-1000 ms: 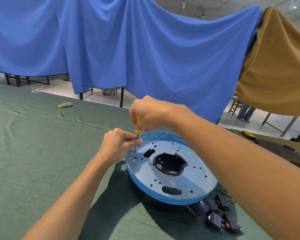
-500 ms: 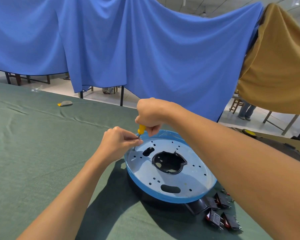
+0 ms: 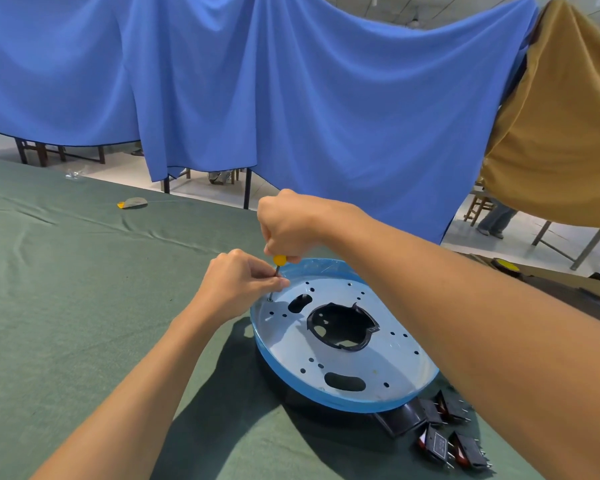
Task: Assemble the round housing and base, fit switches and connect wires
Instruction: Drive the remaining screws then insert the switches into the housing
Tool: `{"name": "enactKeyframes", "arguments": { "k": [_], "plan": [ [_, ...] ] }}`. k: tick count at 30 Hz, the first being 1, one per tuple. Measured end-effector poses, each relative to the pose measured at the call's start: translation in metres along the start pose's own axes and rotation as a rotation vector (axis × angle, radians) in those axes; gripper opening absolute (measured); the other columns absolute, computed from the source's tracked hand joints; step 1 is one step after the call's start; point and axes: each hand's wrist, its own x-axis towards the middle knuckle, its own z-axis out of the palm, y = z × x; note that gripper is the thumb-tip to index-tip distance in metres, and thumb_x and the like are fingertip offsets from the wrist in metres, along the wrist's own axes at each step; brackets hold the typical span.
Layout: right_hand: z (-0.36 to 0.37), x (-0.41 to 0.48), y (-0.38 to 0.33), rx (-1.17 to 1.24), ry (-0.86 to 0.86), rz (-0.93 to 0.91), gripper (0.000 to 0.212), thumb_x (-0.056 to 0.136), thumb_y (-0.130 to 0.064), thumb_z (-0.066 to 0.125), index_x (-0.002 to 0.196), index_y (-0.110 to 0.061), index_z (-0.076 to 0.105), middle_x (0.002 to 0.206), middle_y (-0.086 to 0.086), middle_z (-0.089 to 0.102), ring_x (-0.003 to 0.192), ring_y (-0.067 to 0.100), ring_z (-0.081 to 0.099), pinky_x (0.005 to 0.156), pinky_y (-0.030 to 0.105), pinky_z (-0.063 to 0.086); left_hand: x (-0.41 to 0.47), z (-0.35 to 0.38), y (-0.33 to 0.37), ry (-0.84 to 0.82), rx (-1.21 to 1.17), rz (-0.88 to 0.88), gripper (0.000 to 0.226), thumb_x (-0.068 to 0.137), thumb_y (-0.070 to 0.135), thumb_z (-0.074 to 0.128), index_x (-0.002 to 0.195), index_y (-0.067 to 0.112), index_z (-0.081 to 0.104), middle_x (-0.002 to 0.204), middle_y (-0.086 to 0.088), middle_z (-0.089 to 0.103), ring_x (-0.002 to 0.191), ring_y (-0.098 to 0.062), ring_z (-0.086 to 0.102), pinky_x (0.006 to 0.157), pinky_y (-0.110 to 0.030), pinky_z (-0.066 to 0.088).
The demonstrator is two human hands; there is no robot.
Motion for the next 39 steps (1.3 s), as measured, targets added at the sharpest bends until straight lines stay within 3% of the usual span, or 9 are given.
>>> {"name": "enactKeyframes", "arguments": {
  "k": [4, 6, 10, 15, 19, 26, 30, 33, 39],
  "plan": [
    [-0.002, 0.013, -0.01, -0.008, -0.091, 0.133, 0.027, 0.081, 0.003, 0.042, 0.059, -0.008, 0.053, 0.043, 0.001, 0.061, 0.033, 0.012, 0.053, 0.033, 0.012, 0.035, 0.001, -0.001, -0.001, -0.027, 0.001, -0.015, 0.01, 0.08, 0.027, 0.081, 0.075, 0.019, 0.081, 0.07, -0.007, 0.073, 0.07, -0.034, 0.06, 0.073, -0.046, 0.053],
    [-0.005, 0.017, -0.014, 0.011, -0.147, 0.164, 0.029, 0.083, 0.003, 0.037, 0.063, -0.008, 0.055, 0.043, 0.0, 0.062, 0.027, 0.01, 0.047, 0.033, 0.01, 0.034, 0.001, -0.001, -0.002, -0.024, 0.006, -0.017, 0.009, 0.081, 0.026, 0.08, 0.076, 0.018, 0.081, 0.074, -0.011, 0.074, 0.08, -0.038, 0.064, 0.077, -0.049, 0.052],
    [-0.006, 0.011, -0.005, 0.076, -0.142, 0.173, 0.023, 0.093, -0.006, 0.042, 0.075, -0.006, 0.057, 0.052, 0.004, 0.067, 0.041, 0.013, 0.06, 0.046, 0.017, 0.047, 0.001, 0.001, -0.002, -0.02, 0.018, -0.017, 0.008, 0.082, 0.027, 0.079, 0.079, 0.019, 0.081, 0.073, -0.014, 0.072, 0.076, -0.039, 0.061, 0.074, -0.052, 0.051],
    [-0.011, 0.0, 0.003, -0.156, -0.074, -0.101, 0.013, 0.083, -0.027, 0.072, 0.091, -0.017, 0.068, 0.077, -0.001, 0.061, 0.072, 0.02, 0.068, 0.06, 0.03, 0.054, 0.001, 0.0, -0.003, -0.011, 0.012, -0.027, 0.006, 0.08, 0.027, 0.08, 0.079, 0.022, 0.081, 0.076, -0.009, 0.075, 0.086, -0.036, 0.067, 0.08, -0.049, 0.053],
    [-0.009, -0.002, 0.006, -0.256, -0.077, -0.2, 0.007, 0.083, -0.017, 0.072, 0.085, -0.023, 0.072, 0.07, -0.009, 0.048, 0.063, 0.016, 0.056, 0.052, 0.024, 0.042, 0.001, 0.001, -0.006, -0.016, 0.013, -0.023, 0.008, 0.081, 0.029, 0.079, 0.079, 0.021, 0.082, 0.076, -0.005, 0.076, 0.085, -0.034, 0.068, 0.08, -0.049, 0.054],
    [-0.006, 0.007, 0.007, -0.195, -0.108, -0.156, 0.011, 0.083, -0.019, 0.072, 0.092, -0.013, 0.071, 0.076, -0.003, 0.067, 0.076, 0.016, 0.061, 0.068, 0.032, 0.055, 0.001, 0.001, -0.006, -0.015, -0.017, -0.031, 0.002, 0.079, 0.029, 0.082, 0.081, 0.028, 0.081, 0.074, 0.008, 0.076, 0.08, -0.021, 0.071, 0.078, -0.048, 0.055],
    [-0.007, 0.008, 0.006, -0.211, -0.147, -0.127, 0.006, 0.084, -0.019, 0.07, 0.083, -0.018, 0.064, 0.063, -0.009, 0.064, 0.077, 0.012, 0.063, 0.061, 0.025, 0.05, 0.001, 0.001, -0.004, -0.013, -0.022, -0.026, 0.008, 0.078, 0.028, 0.082, 0.076, 0.035, 0.078, 0.072, 0.016, 0.075, 0.077, -0.013, 0.071, 0.075, -0.046, 0.055],
    [-0.01, 0.014, 0.0, -0.245, -0.189, -0.106, 0.02, 0.085, -0.018, 0.068, 0.069, -0.021, 0.056, 0.061, -0.01, 0.065, 0.079, 0.013, 0.065, 0.059, 0.024, 0.049, 0.0, 0.001, -0.003, -0.01, -0.029, -0.028, 0.012, 0.078, 0.028, 0.082, 0.074, 0.037, 0.077, 0.071, 0.018, 0.074, 0.079, -0.012, 0.071, 0.076, -0.045, 0.055],
    [-0.013, 0.022, -0.009, -0.19, -0.284, 0.01, 0.017, 0.089, -0.017, 0.065, 0.075, -0.013, 0.058, 0.067, -0.006, 0.066, 0.052, 0.007, 0.058, 0.042, 0.017, 0.043, -0.001, 0.002, -0.004, -0.018, -0.034, -0.038, 0.008, 0.08, 0.029, 0.081, 0.076, 0.035, 0.078, 0.073, 0.003, 0.076, 0.084, -0.032, 0.069, 0.078, -0.051, 0.054]
  ]
}}
